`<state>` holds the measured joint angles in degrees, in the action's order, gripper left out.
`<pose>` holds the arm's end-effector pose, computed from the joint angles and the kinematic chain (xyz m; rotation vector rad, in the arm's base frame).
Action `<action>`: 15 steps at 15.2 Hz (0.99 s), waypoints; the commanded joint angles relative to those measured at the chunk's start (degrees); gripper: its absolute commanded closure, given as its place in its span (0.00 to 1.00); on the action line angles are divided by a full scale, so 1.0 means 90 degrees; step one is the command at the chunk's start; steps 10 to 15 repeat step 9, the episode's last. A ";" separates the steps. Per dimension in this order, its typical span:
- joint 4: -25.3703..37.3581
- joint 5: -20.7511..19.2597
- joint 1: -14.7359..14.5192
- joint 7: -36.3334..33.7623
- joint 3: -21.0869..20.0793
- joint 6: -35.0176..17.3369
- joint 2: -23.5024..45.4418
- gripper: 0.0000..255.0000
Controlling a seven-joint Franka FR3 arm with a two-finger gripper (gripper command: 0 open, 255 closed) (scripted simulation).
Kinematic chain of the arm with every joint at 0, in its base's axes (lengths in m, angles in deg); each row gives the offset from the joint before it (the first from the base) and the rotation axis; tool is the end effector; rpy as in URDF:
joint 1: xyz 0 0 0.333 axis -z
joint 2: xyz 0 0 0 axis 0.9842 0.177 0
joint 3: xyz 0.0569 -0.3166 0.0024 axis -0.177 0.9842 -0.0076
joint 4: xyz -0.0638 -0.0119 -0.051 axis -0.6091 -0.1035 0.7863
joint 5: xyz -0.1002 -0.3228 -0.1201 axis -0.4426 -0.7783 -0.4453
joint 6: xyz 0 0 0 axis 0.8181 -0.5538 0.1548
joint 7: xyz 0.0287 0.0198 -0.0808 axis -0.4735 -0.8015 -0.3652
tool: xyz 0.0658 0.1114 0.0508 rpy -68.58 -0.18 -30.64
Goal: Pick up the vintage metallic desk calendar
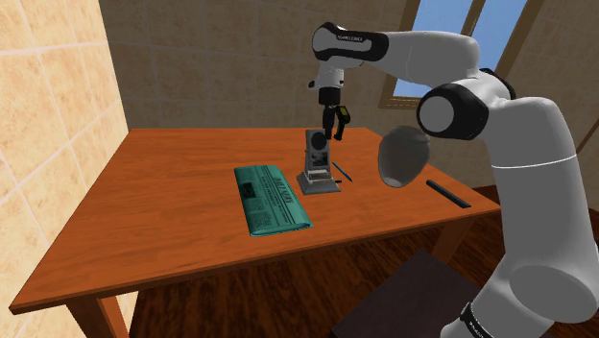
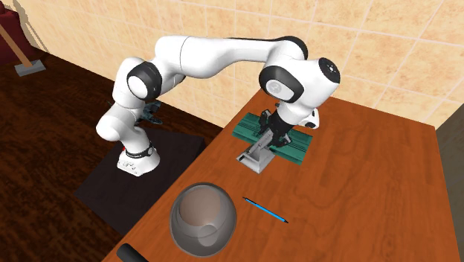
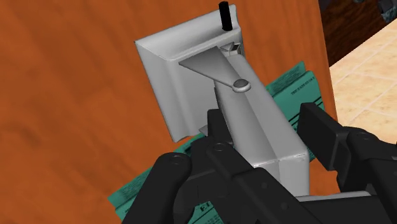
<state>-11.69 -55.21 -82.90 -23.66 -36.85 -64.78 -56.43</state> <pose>0.6266 -0.0387 0.4764 -2.5583 -1.1575 0.3234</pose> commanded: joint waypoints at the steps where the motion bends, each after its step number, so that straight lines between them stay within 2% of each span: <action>1: 0.0316 0.0027 0.0049 -0.0038 -0.0009 0.0231 0.0075 1.00; 7: 0.1592 0.0162 0.0266 -0.0206 -0.0074 0.1044 0.0511 1.00; 15: 0.1634 0.0165 0.0275 -0.0212 -0.0080 0.1069 0.0528 1.00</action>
